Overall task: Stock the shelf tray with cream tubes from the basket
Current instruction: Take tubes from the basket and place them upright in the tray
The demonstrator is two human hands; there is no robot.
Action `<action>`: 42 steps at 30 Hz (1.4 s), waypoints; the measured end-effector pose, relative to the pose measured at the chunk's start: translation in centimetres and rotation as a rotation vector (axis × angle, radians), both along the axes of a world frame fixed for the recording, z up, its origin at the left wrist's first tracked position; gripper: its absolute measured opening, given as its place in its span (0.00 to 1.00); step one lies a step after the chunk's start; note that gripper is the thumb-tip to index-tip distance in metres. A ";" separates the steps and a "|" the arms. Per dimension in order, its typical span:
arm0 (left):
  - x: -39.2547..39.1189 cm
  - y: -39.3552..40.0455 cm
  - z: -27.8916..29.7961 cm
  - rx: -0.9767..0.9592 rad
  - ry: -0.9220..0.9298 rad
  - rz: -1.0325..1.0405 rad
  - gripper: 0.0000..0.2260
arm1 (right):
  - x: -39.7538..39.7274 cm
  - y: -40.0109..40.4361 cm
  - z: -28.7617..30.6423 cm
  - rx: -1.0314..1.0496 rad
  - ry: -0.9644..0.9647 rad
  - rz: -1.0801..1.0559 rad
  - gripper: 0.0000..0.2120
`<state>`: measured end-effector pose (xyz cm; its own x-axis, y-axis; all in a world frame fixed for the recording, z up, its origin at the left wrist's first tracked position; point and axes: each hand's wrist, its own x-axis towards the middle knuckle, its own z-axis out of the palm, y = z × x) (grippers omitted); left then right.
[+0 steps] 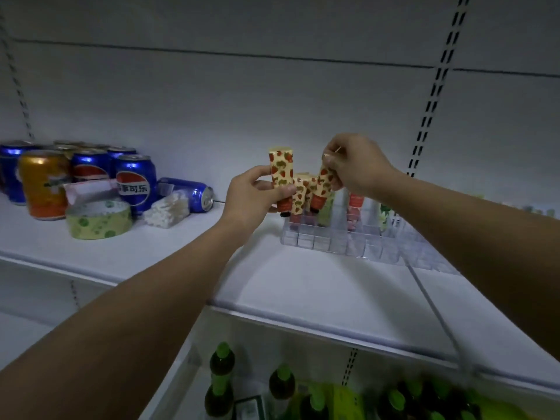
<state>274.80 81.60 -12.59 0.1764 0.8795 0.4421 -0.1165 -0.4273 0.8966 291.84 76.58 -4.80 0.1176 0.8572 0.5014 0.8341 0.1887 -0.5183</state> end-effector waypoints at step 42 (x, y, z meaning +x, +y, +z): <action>4.4 1.4 0.3 0.018 0.411 0.359 0.13 | 0.2 -6.4 -13.3 -0.385 -0.270 0.187 0.32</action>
<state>279.16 83.00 -12.29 0.0283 0.9093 0.4152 0.3983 -0.3913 0.8296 292.06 70.15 -18.07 -0.1460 0.9799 0.1356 0.9182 0.1853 -0.3501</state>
